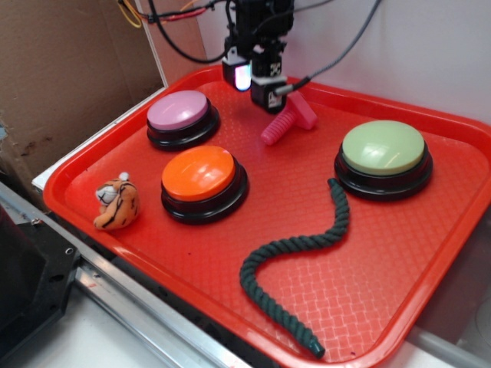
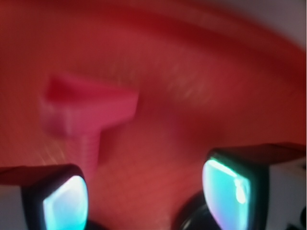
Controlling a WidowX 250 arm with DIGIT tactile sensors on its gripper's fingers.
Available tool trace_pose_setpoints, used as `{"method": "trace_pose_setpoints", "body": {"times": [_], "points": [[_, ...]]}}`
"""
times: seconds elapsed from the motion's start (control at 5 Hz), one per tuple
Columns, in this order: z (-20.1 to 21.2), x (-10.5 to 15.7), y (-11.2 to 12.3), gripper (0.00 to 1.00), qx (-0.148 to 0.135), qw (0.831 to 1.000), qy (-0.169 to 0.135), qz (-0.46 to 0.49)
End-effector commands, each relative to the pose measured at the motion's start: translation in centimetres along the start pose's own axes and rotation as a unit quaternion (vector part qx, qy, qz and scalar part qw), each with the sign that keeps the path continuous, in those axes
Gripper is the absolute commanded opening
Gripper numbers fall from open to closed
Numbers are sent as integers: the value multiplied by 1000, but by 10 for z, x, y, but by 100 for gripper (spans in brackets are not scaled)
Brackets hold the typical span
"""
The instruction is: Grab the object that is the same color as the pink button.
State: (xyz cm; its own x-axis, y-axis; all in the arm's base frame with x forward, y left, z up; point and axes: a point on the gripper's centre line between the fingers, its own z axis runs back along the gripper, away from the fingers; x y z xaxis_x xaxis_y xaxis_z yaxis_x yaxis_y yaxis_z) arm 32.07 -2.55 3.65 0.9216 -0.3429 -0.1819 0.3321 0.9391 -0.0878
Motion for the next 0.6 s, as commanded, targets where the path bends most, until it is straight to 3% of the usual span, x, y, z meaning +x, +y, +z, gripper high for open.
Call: {"method": "trace_pose_setpoints", "body": {"times": [0.0, 0.2, 0.4], "points": [[32, -17, 0, 100, 64, 998, -12, 6], [32, -17, 0, 100, 64, 998, -12, 6], [23, 1, -8, 100, 65, 997, -10, -29]]}}
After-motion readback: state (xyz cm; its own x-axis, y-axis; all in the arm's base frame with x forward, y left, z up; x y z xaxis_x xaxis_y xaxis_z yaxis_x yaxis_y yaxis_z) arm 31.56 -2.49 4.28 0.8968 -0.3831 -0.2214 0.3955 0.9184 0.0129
